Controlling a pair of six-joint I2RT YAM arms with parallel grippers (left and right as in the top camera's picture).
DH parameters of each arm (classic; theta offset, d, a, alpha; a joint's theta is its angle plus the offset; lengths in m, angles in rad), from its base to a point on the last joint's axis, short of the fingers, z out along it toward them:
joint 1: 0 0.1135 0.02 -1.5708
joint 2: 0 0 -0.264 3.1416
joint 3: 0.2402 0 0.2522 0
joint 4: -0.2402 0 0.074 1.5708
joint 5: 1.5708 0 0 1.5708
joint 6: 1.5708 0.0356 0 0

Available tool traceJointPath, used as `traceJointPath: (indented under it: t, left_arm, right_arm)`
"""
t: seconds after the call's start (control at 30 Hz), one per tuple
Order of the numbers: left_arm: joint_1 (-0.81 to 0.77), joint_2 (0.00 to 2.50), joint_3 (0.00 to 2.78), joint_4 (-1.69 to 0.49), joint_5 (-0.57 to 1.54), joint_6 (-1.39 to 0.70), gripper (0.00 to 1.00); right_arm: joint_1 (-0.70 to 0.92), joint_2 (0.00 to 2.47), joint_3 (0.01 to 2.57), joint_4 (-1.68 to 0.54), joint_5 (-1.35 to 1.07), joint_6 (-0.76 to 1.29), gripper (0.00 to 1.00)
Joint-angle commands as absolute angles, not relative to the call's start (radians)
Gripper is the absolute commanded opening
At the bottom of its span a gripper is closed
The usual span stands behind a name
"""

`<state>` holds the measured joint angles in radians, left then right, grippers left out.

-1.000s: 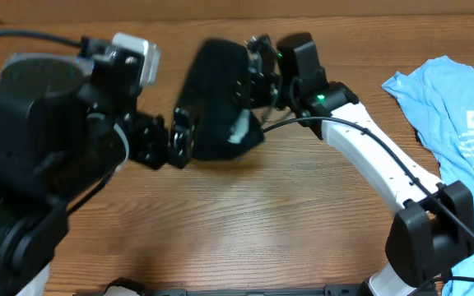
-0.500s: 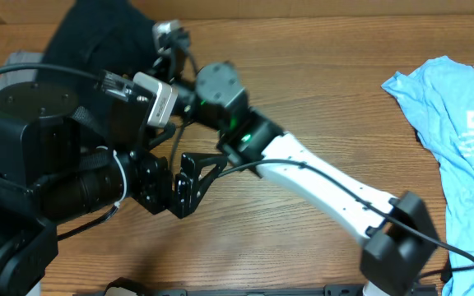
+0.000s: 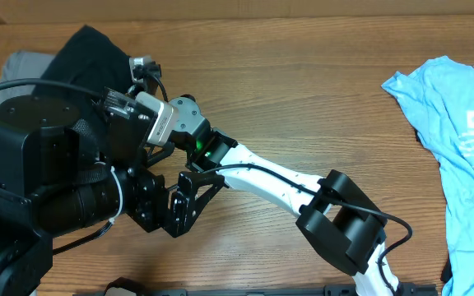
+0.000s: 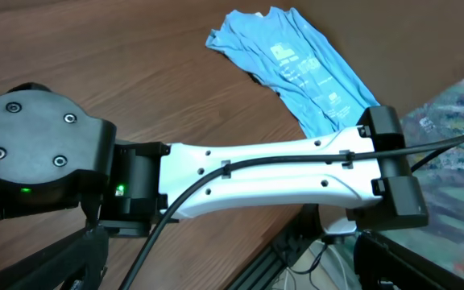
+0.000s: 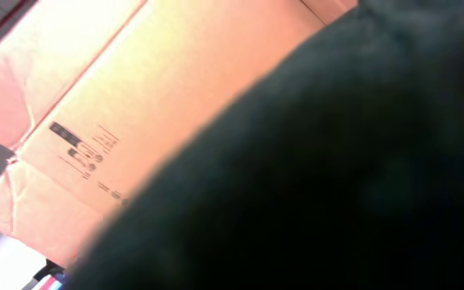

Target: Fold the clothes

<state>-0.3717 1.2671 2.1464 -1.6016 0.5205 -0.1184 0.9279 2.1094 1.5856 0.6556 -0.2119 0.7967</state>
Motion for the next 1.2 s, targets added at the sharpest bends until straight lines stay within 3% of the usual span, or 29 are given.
traceJointPath:
  t: [0.0, 0.17, 0.37, 0.53, 0.7, 1.17]
  left_arm:
    - [-0.374, 1.258, 2.142, -1.604, 0.531, -0.081, 1.0]
    - [-0.374, 1.259, 2.142, -1.6, 0.513, -0.082, 1.0]
    - [-0.374, 1.262, 2.142, -1.6, 0.513, -0.082, 1.0]
    - [-0.374, 1.262, 2.138, -1.604, 0.492, -0.083, 1.0]
    - [-0.374, 1.262, 2.087, -1.615, 0.487, -0.082, 1.0]
    - [-0.374, 1.261, 2.036, -1.588, 0.46, -0.081, 1.0]
  right_arm:
    - [0.878, 2.084, 1.619, 0.671, -0.285, 0.821, 0.04]
    - [0.728, 2.084, 1.619, 0.596, -0.422, 0.918, 0.04]
    - [0.637, 2.084, 1.619, 0.395, -0.293, 0.954, 0.04]
    - [0.643, 2.084, 1.617, 0.244, -0.038, 0.985, 0.04]
    - [0.647, 2.084, 1.616, 0.15, 0.153, 1.21, 0.04]
    - [0.668, 2.104, 1.573, 0.049, 0.168, 1.396, 0.04]
